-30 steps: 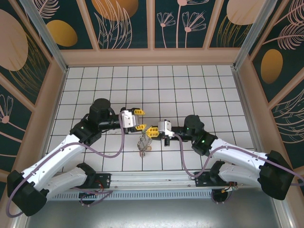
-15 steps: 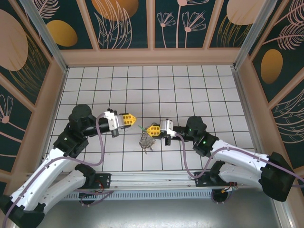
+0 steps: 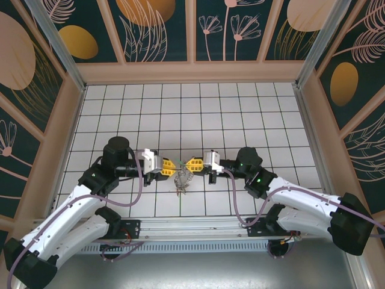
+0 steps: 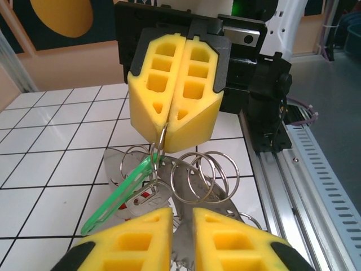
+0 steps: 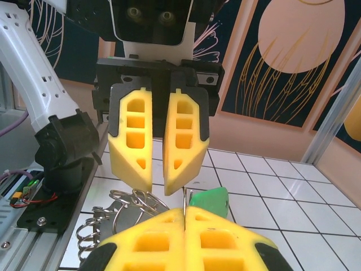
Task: Put the keys on the keyring
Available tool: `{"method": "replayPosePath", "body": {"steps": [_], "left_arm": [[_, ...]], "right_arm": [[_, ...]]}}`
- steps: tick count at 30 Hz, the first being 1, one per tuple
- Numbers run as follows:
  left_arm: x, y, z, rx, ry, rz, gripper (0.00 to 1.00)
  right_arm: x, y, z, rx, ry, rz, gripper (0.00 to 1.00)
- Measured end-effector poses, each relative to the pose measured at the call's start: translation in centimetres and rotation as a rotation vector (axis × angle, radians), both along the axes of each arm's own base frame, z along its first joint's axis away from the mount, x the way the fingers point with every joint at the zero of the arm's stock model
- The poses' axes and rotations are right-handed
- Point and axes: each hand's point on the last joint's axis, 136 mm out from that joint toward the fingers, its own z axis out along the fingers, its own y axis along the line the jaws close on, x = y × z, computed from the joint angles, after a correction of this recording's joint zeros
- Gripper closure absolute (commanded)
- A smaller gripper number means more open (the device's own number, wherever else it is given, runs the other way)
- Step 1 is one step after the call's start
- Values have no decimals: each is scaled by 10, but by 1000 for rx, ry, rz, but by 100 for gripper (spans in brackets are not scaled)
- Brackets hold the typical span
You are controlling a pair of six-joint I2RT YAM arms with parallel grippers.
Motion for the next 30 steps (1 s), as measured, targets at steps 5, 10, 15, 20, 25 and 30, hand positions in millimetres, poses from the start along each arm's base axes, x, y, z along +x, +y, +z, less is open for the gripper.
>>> {"method": "replayPosePath", "body": {"steps": [5, 10, 15, 20, 25, 30], "left_arm": [[-1, -3, -2, -5, 16, -26, 64], [1, -5, -3, -8, 20, -37, 64], [1, -6, -1, -15, 15, -46, 62], [1, -7, 0, -20, 7, -45, 62], [4, -7, 3, -30, -3, -39, 62], [7, -8, 4, -34, -14, -32, 61]], "right_arm": [[0, 5, -2, -16, 5, 22, 100], [1, 8, -5, -26, 12, 29, 100], [1, 10, -9, -37, 17, 35, 100], [2, 12, -9, -42, 17, 38, 100], [3, 14, -8, -44, 5, 41, 100], [-2, 19, -10, -65, -7, 61, 100]]}}
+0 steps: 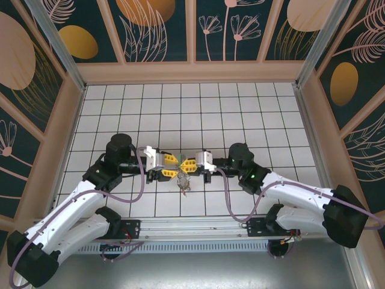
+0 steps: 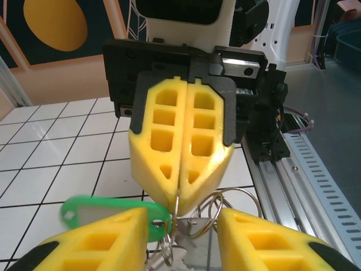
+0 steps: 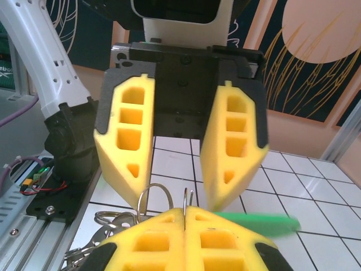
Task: Put the keys on the keyring
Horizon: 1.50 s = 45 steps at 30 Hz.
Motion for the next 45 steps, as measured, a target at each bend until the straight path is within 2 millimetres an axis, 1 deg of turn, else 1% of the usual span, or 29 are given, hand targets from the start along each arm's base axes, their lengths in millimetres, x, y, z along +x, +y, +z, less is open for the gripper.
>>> {"method": "replayPosePath", "body": {"steps": [4, 15, 18, 21, 26, 29, 35, 36, 38, 41, 45], "left_arm": [[3, 0, -1, 6, -4, 17, 65], [3, 2, -5, 22, -6, 24, 78], [3, 3, -6, 29, -6, 36, 79], [3, 4, -10, 46, 11, 43, 75], [3, 6, -16, 65, 24, 48, 61], [3, 7, -16, 69, 21, 57, 59], [-2, 11, -9, 58, -9, 63, 56], [-3, 12, -9, 61, -13, 66, 53], [-3, 15, -11, 76, -18, 77, 50], [-5, 19, -11, 97, -32, 92, 50], [-2, 24, -2, 95, -56, 138, 51]], "right_arm": [[-2, 3, -1, -10, -6, 7, 100], [0, 3, -2, -12, -21, -3, 100], [1, 3, -2, -13, -23, -7, 100], [1, 3, -3, -17, -19, -8, 100], [0, 1, -1, -14, -22, -8, 100], [-1, 1, 0, -14, -22, -8, 100], [-1, 0, 1, -12, -27, -7, 100], [-1, 0, 1, -13, -29, -7, 100], [-1, 0, 1, -13, -31, -7, 100], [-1, 0, 1, -13, -31, -7, 100], [-2, -1, 2, -10, -36, -7, 100]]}}
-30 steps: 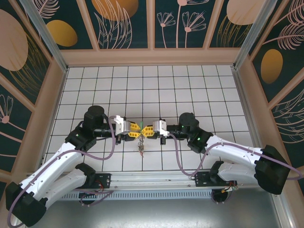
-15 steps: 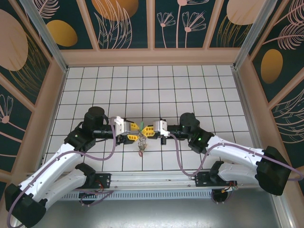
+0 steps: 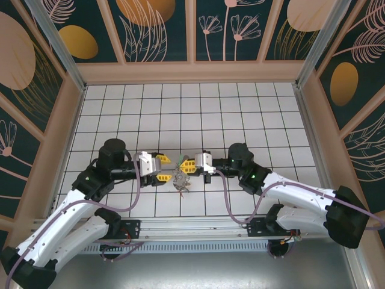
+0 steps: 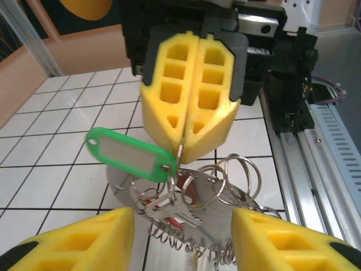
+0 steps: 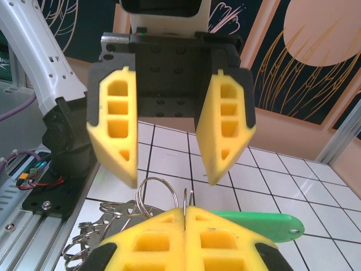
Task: Put the keys on the keyring
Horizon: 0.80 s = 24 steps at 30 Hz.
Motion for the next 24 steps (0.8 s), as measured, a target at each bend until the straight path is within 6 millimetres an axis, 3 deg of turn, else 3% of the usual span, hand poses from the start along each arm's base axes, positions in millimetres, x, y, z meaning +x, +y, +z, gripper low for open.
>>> {"method": "replayPosePath", "body": {"steps": [6, 10, 13, 24], "left_arm": [[10, -6, 19, -62, 16, 25, 63], [20, -20, 11, -39, 96, -20, 61], [23, -23, 6, -28, 127, -40, 66], [17, -27, -3, 38, 104, -166, 63]], "right_arm": [[0, 0, -5, -18, -8, 1, 100], [0, -1, -8, -30, -7, -1, 100], [1, -1, -12, -47, -5, -8, 100], [0, -4, -12, -58, -3, -17, 100]]}}
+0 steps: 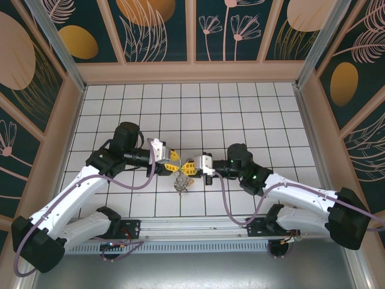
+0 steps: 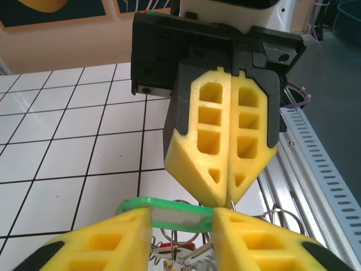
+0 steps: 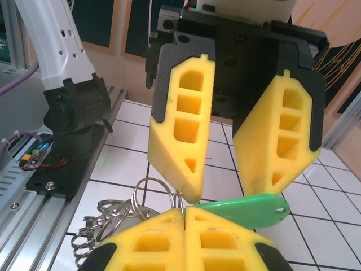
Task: Put the keys on the keyring
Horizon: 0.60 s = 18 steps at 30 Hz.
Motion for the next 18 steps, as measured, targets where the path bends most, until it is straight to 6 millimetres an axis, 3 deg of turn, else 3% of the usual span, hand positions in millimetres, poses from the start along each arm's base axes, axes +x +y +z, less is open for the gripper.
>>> {"method": "replayPosePath", "body": {"steps": [18], "left_arm": [[-12, 5, -3, 16, 40, -21, 64]], "right_arm": [[0, -2, 4, 10, -8, -8, 100]]}}
